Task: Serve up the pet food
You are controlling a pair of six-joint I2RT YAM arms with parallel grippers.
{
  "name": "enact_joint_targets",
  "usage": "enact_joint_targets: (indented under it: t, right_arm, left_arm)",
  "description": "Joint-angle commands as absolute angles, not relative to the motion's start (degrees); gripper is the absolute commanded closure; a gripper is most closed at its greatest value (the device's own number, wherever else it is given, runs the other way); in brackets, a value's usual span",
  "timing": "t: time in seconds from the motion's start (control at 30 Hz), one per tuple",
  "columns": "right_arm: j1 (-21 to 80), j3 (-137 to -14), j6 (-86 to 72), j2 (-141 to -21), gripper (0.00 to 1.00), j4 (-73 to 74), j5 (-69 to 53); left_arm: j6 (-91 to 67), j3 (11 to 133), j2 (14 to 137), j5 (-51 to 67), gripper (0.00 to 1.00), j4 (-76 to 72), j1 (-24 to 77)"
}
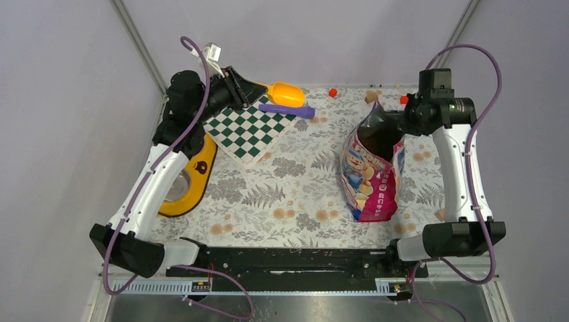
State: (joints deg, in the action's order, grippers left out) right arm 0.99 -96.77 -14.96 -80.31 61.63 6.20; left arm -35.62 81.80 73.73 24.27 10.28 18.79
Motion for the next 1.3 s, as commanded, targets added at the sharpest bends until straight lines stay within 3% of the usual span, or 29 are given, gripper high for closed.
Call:
enact_joint_targets:
  t: [0.0,0.47,0.8,1.27]
  right_arm:
    - [1.14,-103.91,-18.62,-81.9,1.0,53.54,1.94]
    - [1.23,-122.15,-20.25,-87.09,1.0,52.57,6.21]
    - [4.89,-113.99,-20.49,-84.3,1.0,50.23,5.95]
    - [25.33,-105.8,-18.48,-81.13,1.0,51.86,19.51]
  left_arm:
    - [-36.0,85.0,73.85,25.94,1.0,5.76,18.54]
    - [-36.71,85.21,73.85,26.15,1.0,4.98,18.54]
    - [-38.4,85.07,73.98,26.75,1.0,3.75,18.54]
    - [-50.33,74.83,73.76,36.73,1.0,-12.52,20.44]
